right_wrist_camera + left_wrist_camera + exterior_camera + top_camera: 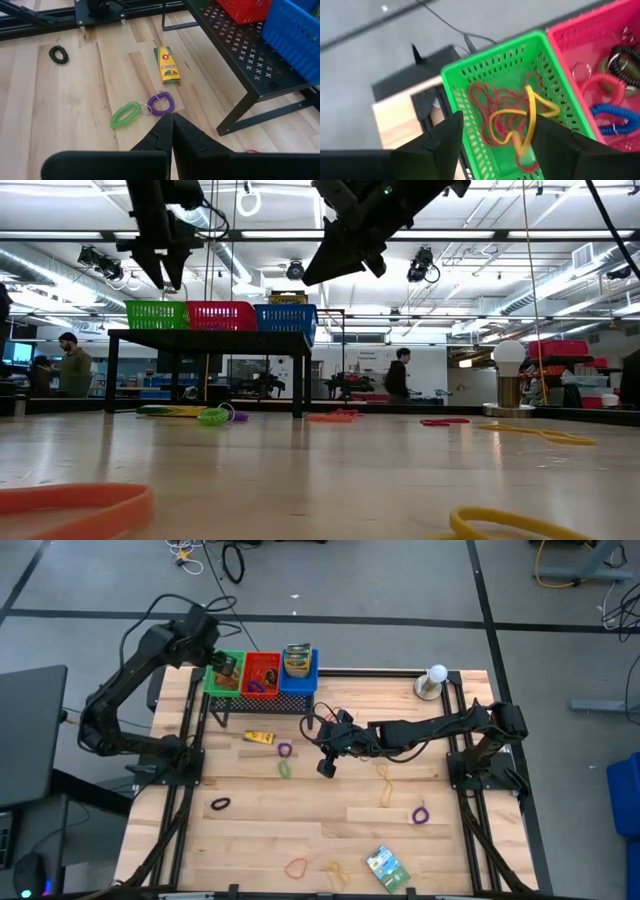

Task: Pick & Place Office Desk Supplies
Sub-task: Put the yellow rubber band into the green bin on the shelf, then put the green spring rubber band into the red bin on the shelf

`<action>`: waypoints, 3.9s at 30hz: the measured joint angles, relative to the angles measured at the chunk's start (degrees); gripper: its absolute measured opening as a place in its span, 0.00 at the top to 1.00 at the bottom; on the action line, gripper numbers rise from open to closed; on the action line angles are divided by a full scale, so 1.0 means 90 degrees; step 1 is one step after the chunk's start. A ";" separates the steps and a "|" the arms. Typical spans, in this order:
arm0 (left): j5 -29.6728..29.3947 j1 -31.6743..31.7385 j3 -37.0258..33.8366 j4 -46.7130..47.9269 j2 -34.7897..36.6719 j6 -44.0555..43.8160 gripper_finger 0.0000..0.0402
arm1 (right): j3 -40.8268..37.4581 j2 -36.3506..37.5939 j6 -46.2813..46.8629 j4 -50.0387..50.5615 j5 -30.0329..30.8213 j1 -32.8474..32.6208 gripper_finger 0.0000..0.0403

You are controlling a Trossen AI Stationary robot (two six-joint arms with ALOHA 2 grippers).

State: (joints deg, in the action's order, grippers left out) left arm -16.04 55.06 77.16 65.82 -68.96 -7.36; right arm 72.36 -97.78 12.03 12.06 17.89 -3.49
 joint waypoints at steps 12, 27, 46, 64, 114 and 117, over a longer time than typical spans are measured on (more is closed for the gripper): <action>0.1884 0.0709 0.0571 -0.0055 0.0019 -0.0678 0.36 | 0.0001 0.0000 0.0104 0.0009 -0.0201 0.0097 0.98; -0.0342 -0.0403 0.0571 0.2062 -0.0504 0.0089 0.37 | 0.0001 -0.0002 0.0083 0.0031 -0.0255 0.0090 0.98; 0.2969 0.1123 0.1281 0.1829 -0.1022 0.1108 0.76 | 0.0000 -0.0002 0.0000 0.0203 -0.0536 0.0080 0.98; 0.2818 0.0858 0.1263 0.1666 -0.0880 0.1243 0.54 | 0.0000 0.0116 0.0106 0.0699 -0.0505 0.0073 0.98; -0.0419 -0.7067 -0.4715 -0.6025 -0.1733 -0.4666 0.54 | -0.2895 0.2346 0.1047 0.0767 -0.0845 0.0410 0.99; -0.0572 -0.7069 -0.4714 -0.6088 -0.1964 -0.4738 0.59 | -0.2895 0.2346 0.1006 0.0728 -0.0847 0.0410 0.99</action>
State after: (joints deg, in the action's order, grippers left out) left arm -21.18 -8.56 34.74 11.03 -86.64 -50.01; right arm 46.30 -76.66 21.09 18.61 10.26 0.21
